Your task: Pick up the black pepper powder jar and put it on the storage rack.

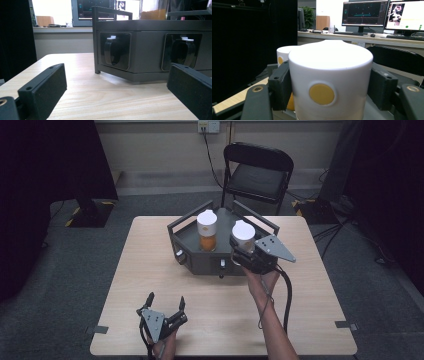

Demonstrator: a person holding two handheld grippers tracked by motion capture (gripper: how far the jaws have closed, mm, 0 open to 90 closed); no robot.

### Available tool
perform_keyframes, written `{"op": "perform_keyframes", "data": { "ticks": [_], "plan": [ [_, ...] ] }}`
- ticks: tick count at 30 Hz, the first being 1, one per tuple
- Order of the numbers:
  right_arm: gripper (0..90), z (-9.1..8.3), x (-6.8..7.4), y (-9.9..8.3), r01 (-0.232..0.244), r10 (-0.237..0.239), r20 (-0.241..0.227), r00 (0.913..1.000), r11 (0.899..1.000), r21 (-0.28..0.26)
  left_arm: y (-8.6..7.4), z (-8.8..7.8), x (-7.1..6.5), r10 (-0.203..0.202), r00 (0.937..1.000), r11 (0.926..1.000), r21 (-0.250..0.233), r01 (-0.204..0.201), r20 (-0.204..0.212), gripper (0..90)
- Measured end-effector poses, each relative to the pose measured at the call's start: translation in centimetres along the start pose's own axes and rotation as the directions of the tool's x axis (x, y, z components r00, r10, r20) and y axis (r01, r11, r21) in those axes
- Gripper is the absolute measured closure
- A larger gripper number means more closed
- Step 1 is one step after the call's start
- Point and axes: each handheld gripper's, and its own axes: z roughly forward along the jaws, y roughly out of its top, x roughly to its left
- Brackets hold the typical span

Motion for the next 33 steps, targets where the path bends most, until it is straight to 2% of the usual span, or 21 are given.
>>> {"op": "perform_keyframes", "data": {
  "ticks": [13, 17, 21, 33],
  "plan": [
    [30.1, 2.8, 0.0, 0.8, 0.013, -0.013, 0.01, 0.9999, 1.0, 0.02, 0.0, 0.0, 0.1, 0.001, 1.0, 1.0, 0.0, -0.001, 0.003, 1.7],
    [30.1, 3.7, -0.5, 1.0, -0.006, 0.006, 0.016, 0.9999, 1.0, 0.022, 0.0, 0.0, 0.1, 0.001, 1.0, 1.0, 0.001, -0.001, 0.003, 1.7],
    [30.1, 4.8, -1.0, 1.6, 0.005, -0.006, 0.03, 0.9995, 0.999, 0.043, 0.0, 0.0, 0.1, 0.001, 1.0, 1.0, 0.001, -0.001, 0.005, 1.6],
    [30.1, 6.9, -1.6, 1.2, -0.048, 0.045, 0.039, 0.9982, 0.996, 0.071, 0.0, 0.0, 0.2, 0.001, 1.0, 1.0, 0.001, -0.001, 0.01, 1.6]
  ]
}}
